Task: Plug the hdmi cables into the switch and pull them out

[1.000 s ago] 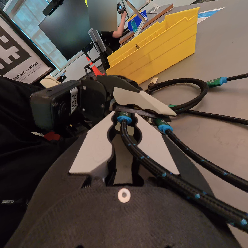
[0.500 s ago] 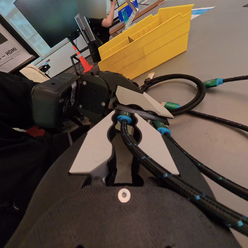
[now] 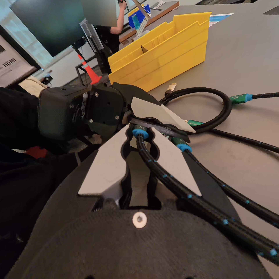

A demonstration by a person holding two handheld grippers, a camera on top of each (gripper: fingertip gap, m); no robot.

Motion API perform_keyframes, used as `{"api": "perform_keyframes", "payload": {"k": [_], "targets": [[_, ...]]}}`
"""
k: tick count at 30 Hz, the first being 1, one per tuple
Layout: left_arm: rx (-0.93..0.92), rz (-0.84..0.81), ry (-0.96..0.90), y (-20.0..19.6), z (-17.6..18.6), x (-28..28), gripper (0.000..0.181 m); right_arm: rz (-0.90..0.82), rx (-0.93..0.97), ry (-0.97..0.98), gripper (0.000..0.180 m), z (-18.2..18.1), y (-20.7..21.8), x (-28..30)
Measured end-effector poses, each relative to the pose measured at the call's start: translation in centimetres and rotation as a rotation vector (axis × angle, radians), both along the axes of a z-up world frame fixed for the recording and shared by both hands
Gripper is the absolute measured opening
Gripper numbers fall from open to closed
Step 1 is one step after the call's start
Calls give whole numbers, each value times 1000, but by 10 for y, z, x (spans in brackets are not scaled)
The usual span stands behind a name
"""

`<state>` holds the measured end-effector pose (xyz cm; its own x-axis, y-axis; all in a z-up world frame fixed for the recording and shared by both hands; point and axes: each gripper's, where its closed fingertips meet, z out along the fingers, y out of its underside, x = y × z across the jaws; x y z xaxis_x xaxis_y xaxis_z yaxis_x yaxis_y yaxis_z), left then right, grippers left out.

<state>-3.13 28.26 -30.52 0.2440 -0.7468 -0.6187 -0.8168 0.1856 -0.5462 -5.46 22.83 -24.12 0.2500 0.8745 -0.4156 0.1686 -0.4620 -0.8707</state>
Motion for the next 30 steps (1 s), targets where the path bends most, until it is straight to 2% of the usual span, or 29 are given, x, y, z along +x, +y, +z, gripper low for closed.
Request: {"api": "perform_keyframes", "payload": {"k": [1, 6, 14, 19, 23, 26, 28, 30], "targets": [[2, -6, -3, -1, 0, 1, 32, 9, -21, 16, 19, 0, -1, 1], [-9, -4, -6, 0, -1, 1, 32, 10, -45, 29, 19, 0, 0, 2], [-10, 36, -22, 7, 4, -6, 33, -70, 178, -122, 18, 7, 5, -5], [15, 16, -21, 5, 8, -4, 32, -38, -53, 27, 19, 9, 3, -3], [7, 10, -24, 3, 7, -2, 32, -27, -112, 66, 19, 8, 3, -1], [-20, 48, -17, 9, 1, -9, 32, -73, 1, -11, 19, 11, 7, 2], [-41, 87, -6, 18, -11, -26, 32, -146, 115, -12, 18, 35, 17, 19], [-59, 80, -70, 15, 0, -18, 31, -152, 157, -80, 18, 36, 19, 26]]}}
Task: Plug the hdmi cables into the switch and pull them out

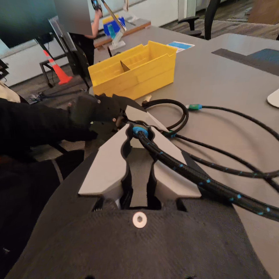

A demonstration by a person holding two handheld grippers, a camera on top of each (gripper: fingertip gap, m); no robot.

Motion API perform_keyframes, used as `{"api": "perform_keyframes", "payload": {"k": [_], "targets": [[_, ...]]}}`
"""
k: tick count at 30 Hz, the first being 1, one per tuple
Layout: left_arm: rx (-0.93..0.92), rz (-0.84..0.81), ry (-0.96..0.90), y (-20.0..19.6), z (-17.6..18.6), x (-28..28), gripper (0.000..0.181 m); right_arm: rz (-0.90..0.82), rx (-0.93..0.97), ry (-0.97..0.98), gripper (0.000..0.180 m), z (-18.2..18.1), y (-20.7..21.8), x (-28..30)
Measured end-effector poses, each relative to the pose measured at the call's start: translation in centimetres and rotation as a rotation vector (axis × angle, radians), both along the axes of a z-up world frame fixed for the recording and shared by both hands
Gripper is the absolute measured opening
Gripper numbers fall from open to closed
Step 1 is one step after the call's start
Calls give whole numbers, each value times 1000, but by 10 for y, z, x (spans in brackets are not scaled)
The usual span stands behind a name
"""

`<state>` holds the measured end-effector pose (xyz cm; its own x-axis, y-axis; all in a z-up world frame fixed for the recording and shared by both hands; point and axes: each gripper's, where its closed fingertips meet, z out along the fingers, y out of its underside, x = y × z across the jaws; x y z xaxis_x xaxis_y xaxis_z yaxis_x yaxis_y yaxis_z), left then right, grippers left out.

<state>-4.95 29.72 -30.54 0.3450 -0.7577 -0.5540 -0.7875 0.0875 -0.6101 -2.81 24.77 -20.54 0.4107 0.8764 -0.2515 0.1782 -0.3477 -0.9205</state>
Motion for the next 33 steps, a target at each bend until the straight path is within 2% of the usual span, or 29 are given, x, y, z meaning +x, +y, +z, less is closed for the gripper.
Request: {"api": "perform_keyframes", "payload": {"k": [2, 4, 8, 12, 22, 33], "targets": [[-13, -12, -23, -2, 5, 11, 31, 3, -18, 3, 17, -5, -2, -5], [-33, -1, 3, 2, -6, 8, 31, 54, -37, -56, 18, -13, -11, -11], [-49, 5, 1, 4, -9, 3, 31, 138, -82, -93, 17, -5, -31, -14], [-53, 32, -15, 8, -9, -1, 32, 148, -77, -117, 18, 8, -39, -3], [-86, 93, -93, 16, -4, -17, 32, 47, 23, -60, 17, 91, -47, 78], [-74, 96, -64, 17, -9, -15, 32, -144, -43, 17, 17, 133, -85, 186]]}}
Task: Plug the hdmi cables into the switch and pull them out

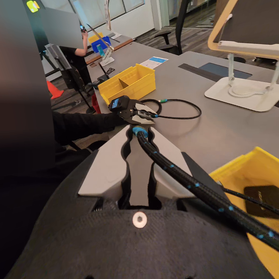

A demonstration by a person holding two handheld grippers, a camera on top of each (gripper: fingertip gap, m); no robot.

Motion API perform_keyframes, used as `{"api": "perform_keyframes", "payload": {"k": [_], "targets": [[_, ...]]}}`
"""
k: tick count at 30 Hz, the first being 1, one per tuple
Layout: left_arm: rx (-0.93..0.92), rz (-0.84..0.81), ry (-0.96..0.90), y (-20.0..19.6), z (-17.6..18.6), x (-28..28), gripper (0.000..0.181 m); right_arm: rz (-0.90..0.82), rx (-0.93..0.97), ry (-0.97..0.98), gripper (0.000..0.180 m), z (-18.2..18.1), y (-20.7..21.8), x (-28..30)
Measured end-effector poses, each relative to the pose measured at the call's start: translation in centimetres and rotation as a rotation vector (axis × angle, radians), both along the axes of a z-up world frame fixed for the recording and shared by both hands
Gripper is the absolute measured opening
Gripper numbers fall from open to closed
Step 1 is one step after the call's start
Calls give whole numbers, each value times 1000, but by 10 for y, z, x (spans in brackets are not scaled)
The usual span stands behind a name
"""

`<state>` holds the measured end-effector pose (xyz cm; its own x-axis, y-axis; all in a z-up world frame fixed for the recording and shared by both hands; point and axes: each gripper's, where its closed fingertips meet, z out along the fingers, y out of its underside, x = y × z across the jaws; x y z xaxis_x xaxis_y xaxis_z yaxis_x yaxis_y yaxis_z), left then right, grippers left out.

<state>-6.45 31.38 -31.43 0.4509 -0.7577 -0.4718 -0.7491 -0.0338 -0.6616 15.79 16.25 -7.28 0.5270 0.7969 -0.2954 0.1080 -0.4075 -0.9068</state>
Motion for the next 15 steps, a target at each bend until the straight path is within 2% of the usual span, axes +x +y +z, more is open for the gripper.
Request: {"api": "perform_keyframes", "payload": {"k": [10, 15], "targets": [[7, -2, 13, -1, -2, 0, 32, -148, 31, 30, 17, 21, -29, 49], [5, -7, 15, -1, -2, 1, 32, -185, -94, 40, 18, -10, -33, 60]]}}
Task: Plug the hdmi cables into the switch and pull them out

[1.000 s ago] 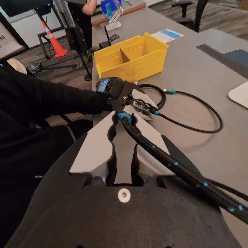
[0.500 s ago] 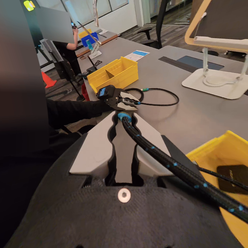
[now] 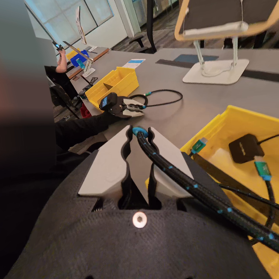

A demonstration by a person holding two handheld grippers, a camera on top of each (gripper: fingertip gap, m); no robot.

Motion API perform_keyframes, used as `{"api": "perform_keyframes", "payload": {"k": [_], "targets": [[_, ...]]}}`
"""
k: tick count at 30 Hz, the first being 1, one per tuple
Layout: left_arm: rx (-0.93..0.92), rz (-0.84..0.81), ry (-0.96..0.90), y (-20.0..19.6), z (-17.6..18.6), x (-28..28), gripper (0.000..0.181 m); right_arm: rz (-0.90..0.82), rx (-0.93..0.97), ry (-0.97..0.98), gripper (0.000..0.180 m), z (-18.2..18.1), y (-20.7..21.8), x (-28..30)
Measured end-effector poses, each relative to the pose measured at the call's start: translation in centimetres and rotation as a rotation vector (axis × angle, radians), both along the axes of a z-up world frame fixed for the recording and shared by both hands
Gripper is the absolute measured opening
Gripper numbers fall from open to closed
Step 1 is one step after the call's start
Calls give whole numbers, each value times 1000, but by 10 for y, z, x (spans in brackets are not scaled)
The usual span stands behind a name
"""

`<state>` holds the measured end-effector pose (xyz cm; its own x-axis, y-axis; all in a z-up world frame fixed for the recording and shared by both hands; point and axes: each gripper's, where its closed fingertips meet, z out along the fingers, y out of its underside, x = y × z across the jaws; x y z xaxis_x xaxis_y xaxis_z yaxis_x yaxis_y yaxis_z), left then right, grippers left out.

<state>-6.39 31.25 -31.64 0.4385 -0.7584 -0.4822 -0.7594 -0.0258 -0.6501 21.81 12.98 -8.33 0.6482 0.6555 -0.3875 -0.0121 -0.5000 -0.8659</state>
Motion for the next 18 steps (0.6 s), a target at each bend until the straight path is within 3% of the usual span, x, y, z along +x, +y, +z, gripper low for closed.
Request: {"api": "perform_keyframes", "payload": {"k": [7, 11, 14, 18], "targets": [[-3, -7, 3, -1, -1, 0, 32, -29, -257, 31, 19, -77, 23, 20], [-3, -11, 8, -1, -1, 0, 32, -1, -371, -23, 19, -120, 42, 22], [-4, -11, 9, -1, -1, 0, 32, -15, -429, -133, 28, -150, 54, 28], [-6, -14, 9, -1, -2, 1, 33, 12, -483, -194, 35, -165, 53, 31]]}}
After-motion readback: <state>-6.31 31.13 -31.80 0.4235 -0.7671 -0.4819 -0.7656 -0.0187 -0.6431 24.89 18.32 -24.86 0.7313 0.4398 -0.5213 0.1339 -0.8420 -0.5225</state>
